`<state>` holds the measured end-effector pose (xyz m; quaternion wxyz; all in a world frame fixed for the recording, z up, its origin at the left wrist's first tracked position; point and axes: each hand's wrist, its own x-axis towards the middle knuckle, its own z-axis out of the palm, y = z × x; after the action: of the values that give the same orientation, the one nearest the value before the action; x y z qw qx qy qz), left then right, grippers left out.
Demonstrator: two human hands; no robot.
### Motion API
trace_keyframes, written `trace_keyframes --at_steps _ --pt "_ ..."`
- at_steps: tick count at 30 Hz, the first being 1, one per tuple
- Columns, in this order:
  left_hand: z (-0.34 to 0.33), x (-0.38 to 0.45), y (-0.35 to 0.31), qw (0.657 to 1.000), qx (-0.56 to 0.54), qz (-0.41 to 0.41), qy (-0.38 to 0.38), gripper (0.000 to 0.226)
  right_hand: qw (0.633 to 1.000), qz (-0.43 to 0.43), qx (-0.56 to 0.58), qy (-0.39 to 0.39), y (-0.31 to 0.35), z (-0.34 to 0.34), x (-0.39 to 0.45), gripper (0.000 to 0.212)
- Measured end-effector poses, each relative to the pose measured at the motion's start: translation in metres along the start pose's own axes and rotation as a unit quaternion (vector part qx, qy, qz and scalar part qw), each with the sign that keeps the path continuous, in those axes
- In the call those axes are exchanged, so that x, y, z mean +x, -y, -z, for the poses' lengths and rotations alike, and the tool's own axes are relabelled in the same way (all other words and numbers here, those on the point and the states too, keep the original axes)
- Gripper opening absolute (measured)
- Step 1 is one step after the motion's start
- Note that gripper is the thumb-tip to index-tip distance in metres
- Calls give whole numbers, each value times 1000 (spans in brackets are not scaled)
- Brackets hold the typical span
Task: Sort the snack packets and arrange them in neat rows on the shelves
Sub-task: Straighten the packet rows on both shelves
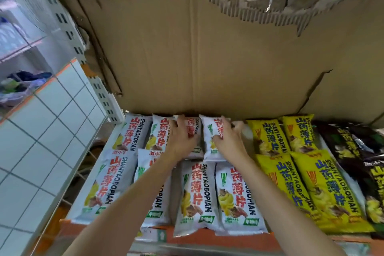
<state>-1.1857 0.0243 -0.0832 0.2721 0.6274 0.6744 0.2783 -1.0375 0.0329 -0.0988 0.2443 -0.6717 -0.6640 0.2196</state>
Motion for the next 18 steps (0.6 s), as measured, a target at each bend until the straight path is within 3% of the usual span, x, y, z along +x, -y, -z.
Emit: trace_keyframes --at_steps 3,6,10,18 --pt "-9 1 7 1000 22 -6 9 71 999 5 -32 -15 -7 -15 1 60" --pt "-13 6 11 983 154 -92 -34 64 993 30 -107 -30 -7 -17 3 57" --pt "-21 9 21 947 277 -162 -5 76 976 74 -196 55 -9 -15 6 58" --pt "-23 14 19 944 313 -58 90 76 958 33 -230 169 -10 -10 12 59"
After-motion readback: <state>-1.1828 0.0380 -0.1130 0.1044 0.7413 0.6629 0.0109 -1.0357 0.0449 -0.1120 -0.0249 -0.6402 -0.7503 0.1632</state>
